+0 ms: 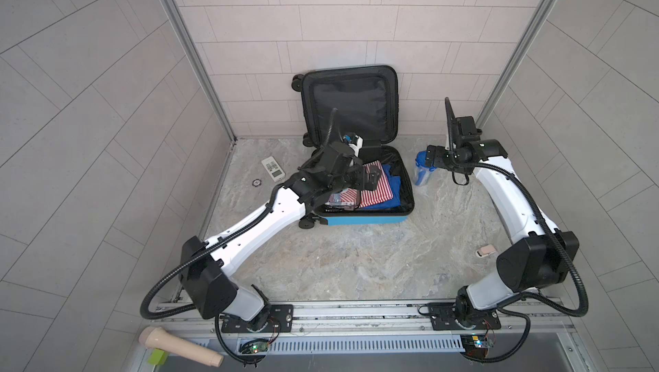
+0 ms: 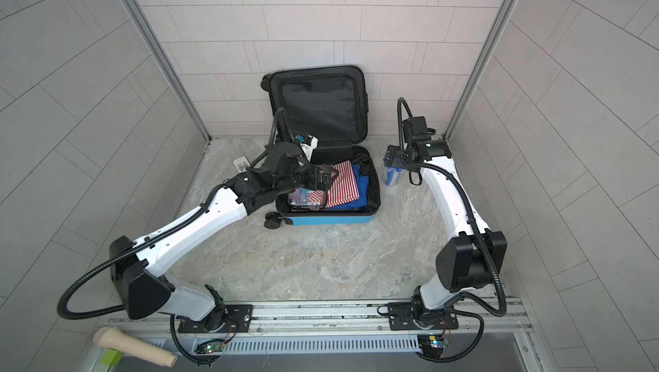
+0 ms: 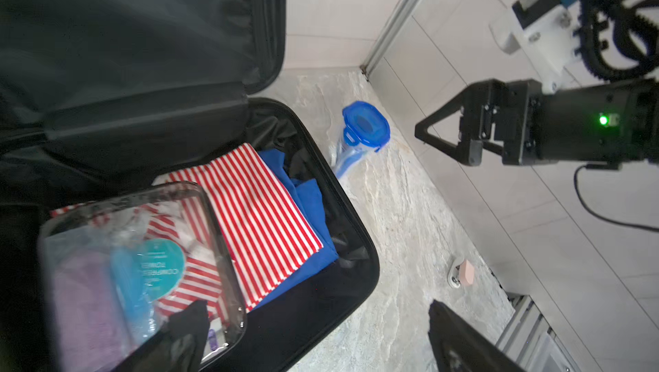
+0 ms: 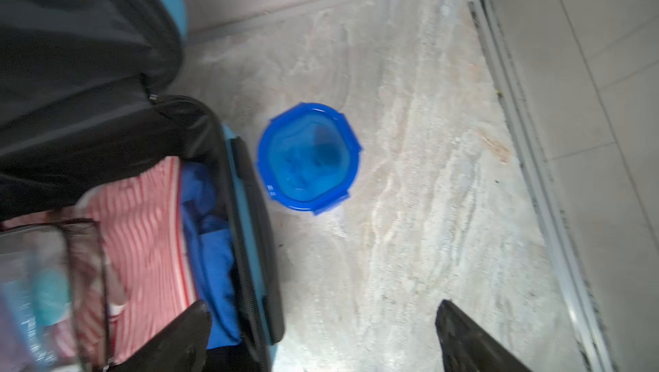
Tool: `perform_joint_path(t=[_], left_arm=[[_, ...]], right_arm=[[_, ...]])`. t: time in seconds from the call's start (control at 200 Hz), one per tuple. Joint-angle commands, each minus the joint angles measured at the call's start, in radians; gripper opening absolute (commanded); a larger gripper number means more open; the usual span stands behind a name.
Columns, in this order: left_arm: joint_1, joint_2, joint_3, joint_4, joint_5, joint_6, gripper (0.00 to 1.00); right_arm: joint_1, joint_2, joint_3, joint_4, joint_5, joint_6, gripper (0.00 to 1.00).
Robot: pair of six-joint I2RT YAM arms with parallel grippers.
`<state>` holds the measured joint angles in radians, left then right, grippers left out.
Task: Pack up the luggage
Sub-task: 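Open the right gripper and withdraw it toward the blue-lidded toothbrush case, then grasp the blue-lidded toothbrush case by its lid with the right gripper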
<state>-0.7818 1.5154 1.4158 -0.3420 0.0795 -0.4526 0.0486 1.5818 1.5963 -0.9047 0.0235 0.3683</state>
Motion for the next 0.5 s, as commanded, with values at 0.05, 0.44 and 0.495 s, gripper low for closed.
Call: perform_joint_path(t=[0.05,0.44,0.495], left_arm=[[-0.065,0.097,0.028,0.093,-0.037,-0.03,1.0],[-0.057,0.18,0.074,0.149,0.012,-0.048,1.0],[-0.047,0.17,0.053,0.164,0.024,-0.061,1.0]], right_arm=[[-0.001,0.141,0.068,-0.107,0.042,-0.073,1.0],[0.027,0.37,0.312,-0.255,0.079,-0.103,1.0],[0.027,0.398,0.35,-0.272,0.075,-0.106,1.0]])
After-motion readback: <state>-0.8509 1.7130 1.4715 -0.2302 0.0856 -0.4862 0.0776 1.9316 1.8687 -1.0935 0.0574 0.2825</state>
